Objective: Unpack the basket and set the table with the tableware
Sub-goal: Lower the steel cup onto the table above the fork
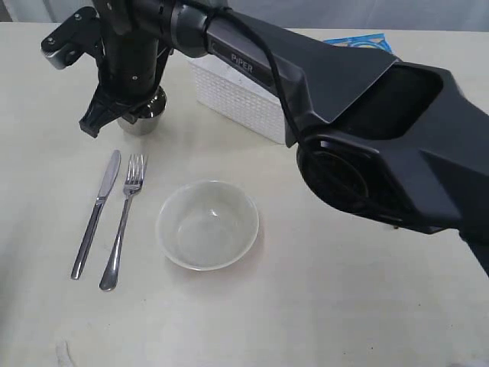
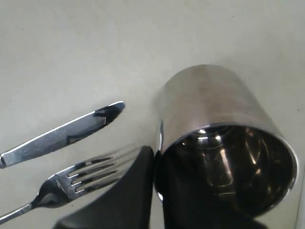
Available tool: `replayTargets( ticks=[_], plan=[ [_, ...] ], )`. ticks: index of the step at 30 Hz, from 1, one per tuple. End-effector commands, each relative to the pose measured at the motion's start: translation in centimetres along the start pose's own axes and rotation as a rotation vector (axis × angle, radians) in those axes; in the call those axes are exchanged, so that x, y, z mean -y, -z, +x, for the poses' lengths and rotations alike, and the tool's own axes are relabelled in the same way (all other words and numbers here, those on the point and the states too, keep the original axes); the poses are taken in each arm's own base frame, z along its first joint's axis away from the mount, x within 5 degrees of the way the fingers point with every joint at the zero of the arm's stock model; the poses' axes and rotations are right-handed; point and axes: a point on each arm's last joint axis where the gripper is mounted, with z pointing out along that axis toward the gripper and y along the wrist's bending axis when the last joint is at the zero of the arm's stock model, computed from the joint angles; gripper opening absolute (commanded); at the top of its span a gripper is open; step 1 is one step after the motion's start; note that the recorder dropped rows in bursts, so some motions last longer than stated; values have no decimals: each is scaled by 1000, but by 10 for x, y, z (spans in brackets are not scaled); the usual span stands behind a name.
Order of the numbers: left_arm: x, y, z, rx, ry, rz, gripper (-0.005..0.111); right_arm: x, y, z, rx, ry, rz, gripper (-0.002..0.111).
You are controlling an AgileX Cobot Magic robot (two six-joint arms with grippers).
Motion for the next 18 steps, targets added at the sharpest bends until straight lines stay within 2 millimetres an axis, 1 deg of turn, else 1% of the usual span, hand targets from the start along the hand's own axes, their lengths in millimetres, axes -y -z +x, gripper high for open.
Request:
replayTargets(
  ticks=[1,8,12,18],
  plan=[
    [0,0,1,1,-2,4,0,4,3,-1,18,0,17,-1],
    [0,0,1,1,-2,4,0,3,1,2,-11,-5,5,-1],
    [0,0,1,1,-2,4,0,2,-4,5,-30,-5,0,-1],
    [0,0,1,1,-2,4,0,1,-4,3,-3,-14,-14,0]
  ],
)
